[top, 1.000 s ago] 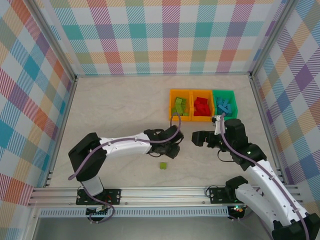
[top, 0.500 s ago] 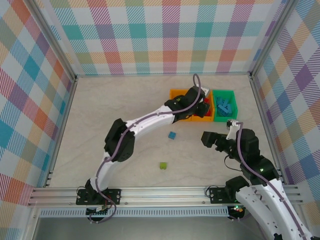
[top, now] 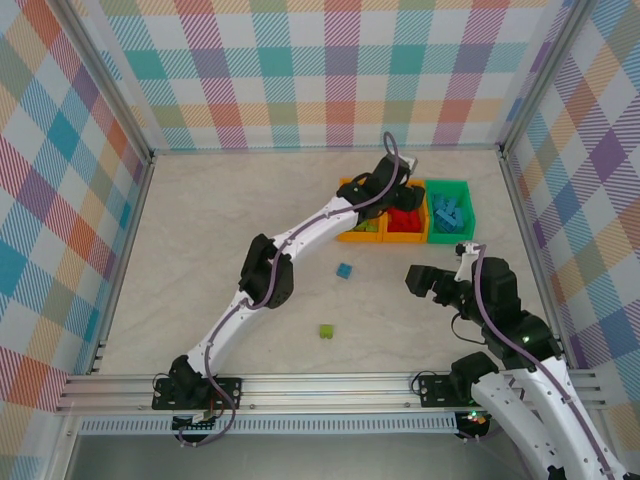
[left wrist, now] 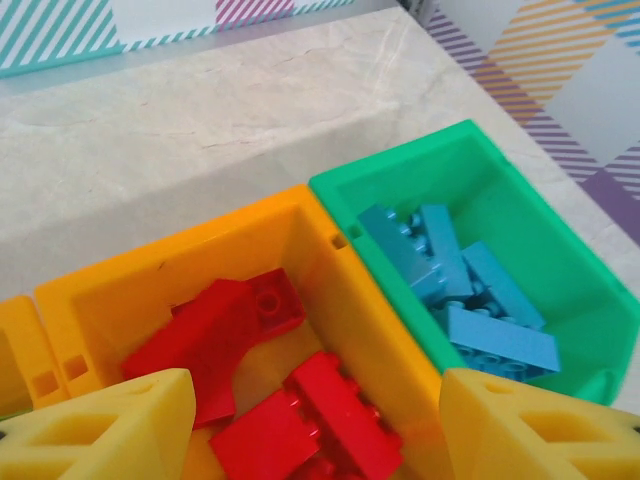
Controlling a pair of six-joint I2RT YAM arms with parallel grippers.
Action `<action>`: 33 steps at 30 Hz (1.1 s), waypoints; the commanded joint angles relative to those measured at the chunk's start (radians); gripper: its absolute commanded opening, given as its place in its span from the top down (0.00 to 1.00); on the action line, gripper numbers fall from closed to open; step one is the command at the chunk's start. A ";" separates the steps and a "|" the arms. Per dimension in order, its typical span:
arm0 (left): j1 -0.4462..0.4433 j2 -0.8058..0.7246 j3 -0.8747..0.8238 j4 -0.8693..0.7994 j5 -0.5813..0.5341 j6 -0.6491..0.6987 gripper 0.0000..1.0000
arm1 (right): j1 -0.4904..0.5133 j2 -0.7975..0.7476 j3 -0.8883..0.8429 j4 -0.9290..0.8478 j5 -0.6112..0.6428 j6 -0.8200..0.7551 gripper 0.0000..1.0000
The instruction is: Sort the legos into containers by color
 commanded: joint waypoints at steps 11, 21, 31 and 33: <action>-0.011 -0.837 -0.906 0.338 -0.001 0.101 0.33 | 0.010 0.200 0.034 0.103 -0.100 -0.040 0.00; -0.011 -1.491 -1.452 0.158 -0.115 0.358 0.30 | 0.222 0.599 0.123 0.233 0.075 0.075 0.00; -0.011 -1.863 -1.610 -0.311 -0.027 0.674 0.26 | 0.382 1.019 0.295 0.309 0.214 0.129 0.05; -0.011 -1.889 -1.654 -0.304 -0.042 0.714 0.25 | 0.400 1.094 0.342 0.291 0.247 0.128 0.05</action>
